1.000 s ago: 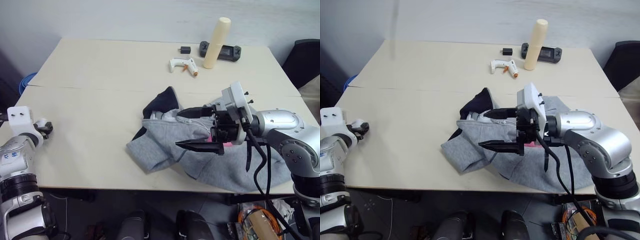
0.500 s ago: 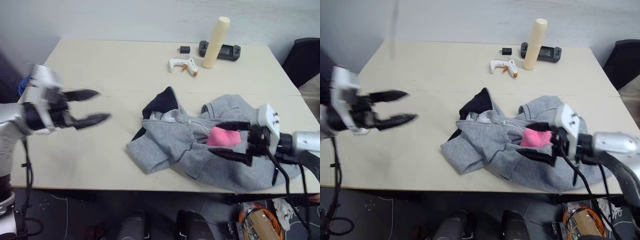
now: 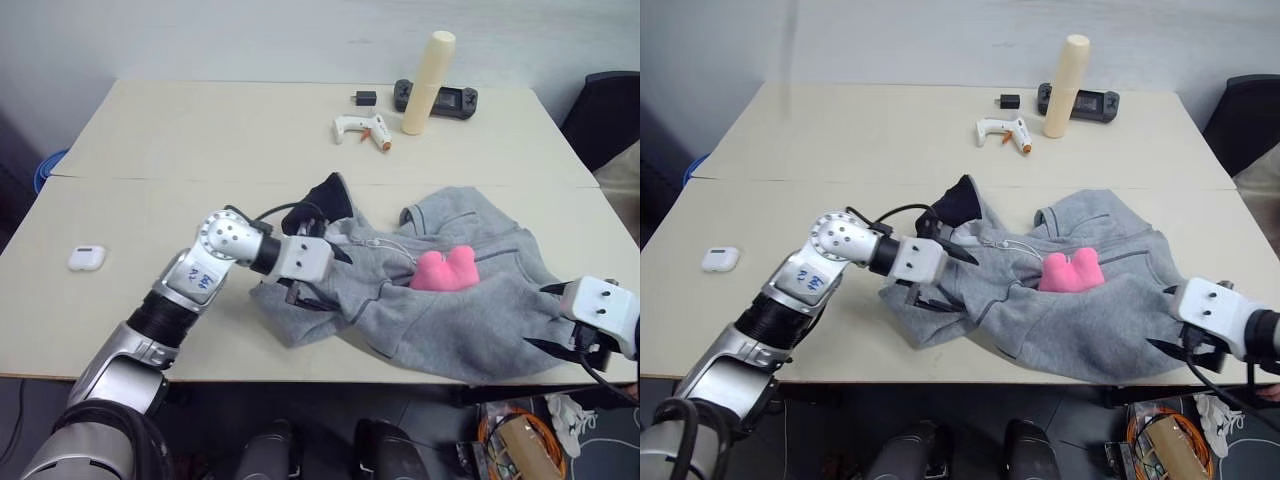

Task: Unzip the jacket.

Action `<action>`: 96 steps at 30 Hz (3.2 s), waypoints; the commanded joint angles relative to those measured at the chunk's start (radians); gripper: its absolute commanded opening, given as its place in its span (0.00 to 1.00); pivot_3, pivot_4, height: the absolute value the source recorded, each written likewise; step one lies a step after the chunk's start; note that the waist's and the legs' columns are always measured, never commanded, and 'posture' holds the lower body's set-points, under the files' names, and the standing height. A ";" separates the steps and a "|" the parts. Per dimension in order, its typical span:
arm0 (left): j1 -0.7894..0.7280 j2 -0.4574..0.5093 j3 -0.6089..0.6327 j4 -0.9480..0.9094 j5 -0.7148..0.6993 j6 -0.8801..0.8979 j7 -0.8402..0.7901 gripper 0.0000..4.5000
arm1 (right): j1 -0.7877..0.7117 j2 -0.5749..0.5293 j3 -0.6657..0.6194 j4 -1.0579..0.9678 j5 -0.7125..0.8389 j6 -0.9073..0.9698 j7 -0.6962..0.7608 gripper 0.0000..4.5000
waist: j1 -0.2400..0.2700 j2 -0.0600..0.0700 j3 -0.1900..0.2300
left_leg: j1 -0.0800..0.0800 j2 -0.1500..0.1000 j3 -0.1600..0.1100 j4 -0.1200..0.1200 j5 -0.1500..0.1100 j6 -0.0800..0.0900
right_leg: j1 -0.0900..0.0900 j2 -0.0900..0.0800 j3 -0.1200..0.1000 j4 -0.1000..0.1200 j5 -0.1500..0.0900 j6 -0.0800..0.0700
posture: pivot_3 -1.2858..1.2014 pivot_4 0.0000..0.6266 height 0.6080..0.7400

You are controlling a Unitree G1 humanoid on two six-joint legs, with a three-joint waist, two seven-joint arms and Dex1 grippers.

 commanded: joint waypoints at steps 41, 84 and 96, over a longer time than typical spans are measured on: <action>0.151 0.150 -0.001 -0.081 -0.052 -0.102 -0.280 0.00 | 0.308 -0.007 0.006 -0.076 0.020 -0.241 0.167 0.05 | 0.003 0.007 0.001 | 0.000 0.000 -0.010 0.003 -0.001 0.000 | 0.005 -0.010 -0.001 -0.004 -0.001 -0.002 | 0.52 0.24 1.00; -0.117 0.177 0.212 -0.062 -0.403 0.502 -0.251 1.00 | -0.158 0.271 -0.021 -0.506 0.916 0.896 -0.340 1.00 | 0.007 0.008 0.001 | -0.002 -0.005 -0.022 0.002 0.001 -0.001 | 0.010 -0.007 0.000 -0.003 -0.002 -0.003 | 0.52 0.24 1.00; -0.181 0.051 0.176 0.072 -0.275 0.342 -0.281 1.00 | -0.211 0.443 0.216 -0.490 0.939 0.913 -0.471 0.80 | 0.004 0.006 0.001 | -0.003 -0.004 -0.014 0.003 0.003 0.002 | 0.004 0.000 0.009 0.001 0.000 0.000 | 0.52 0.24 1.00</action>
